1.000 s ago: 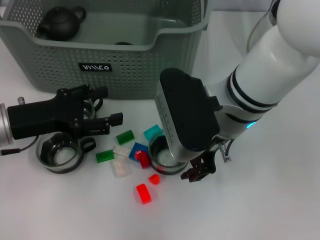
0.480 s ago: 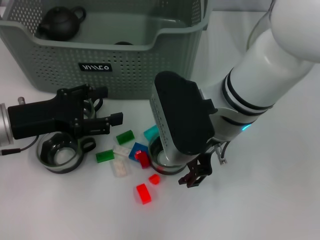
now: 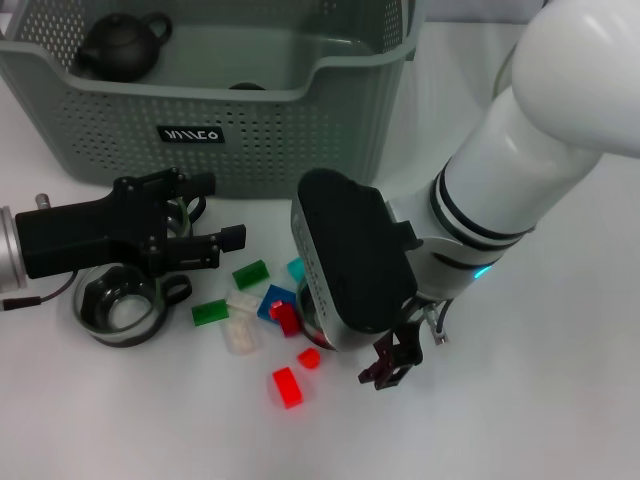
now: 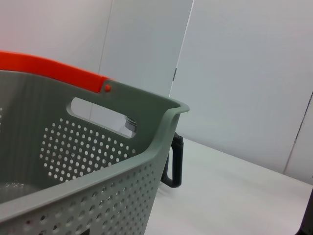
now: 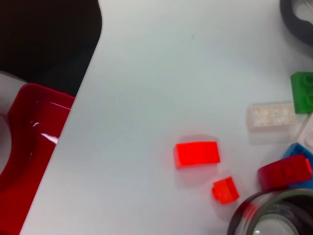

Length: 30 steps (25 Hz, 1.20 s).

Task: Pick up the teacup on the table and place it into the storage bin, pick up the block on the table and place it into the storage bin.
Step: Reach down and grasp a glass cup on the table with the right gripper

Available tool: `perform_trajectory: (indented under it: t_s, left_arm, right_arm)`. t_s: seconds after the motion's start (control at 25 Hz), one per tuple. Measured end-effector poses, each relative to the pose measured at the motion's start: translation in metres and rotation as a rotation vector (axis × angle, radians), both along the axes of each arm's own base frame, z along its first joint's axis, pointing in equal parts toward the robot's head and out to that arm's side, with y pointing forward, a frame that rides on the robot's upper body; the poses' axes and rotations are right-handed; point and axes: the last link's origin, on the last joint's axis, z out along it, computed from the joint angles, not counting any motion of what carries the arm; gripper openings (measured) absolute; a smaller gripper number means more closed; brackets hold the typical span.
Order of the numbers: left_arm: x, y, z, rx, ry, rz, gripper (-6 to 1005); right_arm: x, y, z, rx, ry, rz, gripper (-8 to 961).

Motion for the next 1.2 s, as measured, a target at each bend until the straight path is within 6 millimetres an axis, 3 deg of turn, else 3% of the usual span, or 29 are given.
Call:
perform_trajectory:
  t_s: [0.72,1.04,1.2]
  left_arm:
    - [-0.0013,-0.0017,-0.0010,0.002,0.001,0.004,873]
    - [-0.0020,-0.0028,-0.0015,0.003,0.002,0.003,872]
    - [-0.0028,-0.0038,-0.0015,0.004,0.002,0.004,872]
  right_arm:
    - [0.0050,0.0012,-0.0046,0.012,-0.018,-0.022,768]
    - [0.0040,0.0013,-0.0041,0.008,-0.029,-0.015,570]
    - [0.0026,0.0007,-0.0041,0.010,-0.029,-0.017,396]
